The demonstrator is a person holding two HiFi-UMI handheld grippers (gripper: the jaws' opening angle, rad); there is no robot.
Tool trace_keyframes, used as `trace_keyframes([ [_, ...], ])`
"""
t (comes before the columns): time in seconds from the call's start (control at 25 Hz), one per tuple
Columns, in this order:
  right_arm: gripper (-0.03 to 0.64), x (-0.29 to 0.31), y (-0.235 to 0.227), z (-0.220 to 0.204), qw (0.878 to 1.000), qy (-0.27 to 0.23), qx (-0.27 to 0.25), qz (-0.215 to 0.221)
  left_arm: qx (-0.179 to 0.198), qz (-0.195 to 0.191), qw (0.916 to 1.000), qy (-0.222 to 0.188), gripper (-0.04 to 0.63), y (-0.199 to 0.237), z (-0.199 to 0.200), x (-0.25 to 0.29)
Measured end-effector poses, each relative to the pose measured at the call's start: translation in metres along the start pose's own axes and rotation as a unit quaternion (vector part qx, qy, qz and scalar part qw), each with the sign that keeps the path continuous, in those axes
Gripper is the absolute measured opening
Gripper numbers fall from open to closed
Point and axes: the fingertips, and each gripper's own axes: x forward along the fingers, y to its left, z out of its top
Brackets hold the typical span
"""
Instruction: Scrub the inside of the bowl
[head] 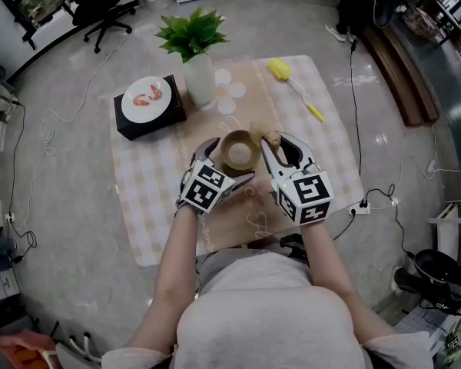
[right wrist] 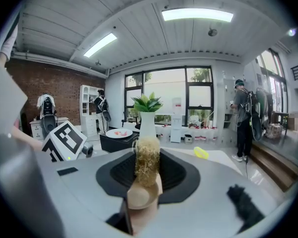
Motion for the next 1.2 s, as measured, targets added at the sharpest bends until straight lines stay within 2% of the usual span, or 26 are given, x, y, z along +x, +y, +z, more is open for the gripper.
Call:
trace_keyframes([
  [0.32,0.103,0.002,-0.014,-0.013,1.0,0.008,0.009,0.02,0.011,0.014,0.9989,0.043,0.537,0.004,-0.019,0.015],
  [0.52,0.103,0.006,-0.018,-0.016,0.999,0.008,0.013,0.028,0.007,0.028,0.9984,0.048,0.503,0.009,-0.019,0.017],
  [0.8,0.103,0.013,-0.019,-0.014,0.999,0.007,0.011,0.039,-0.01,0.027,0.9972,0.068,0.477,0.012,-0.032,0.021],
  [1.2,0.103,0.02,-0.014,-0.016,0.999,0.015,0.01,0.05,0.011,0.032,0.9956,0.087,0.463,0.011,-0.037,0.021],
])
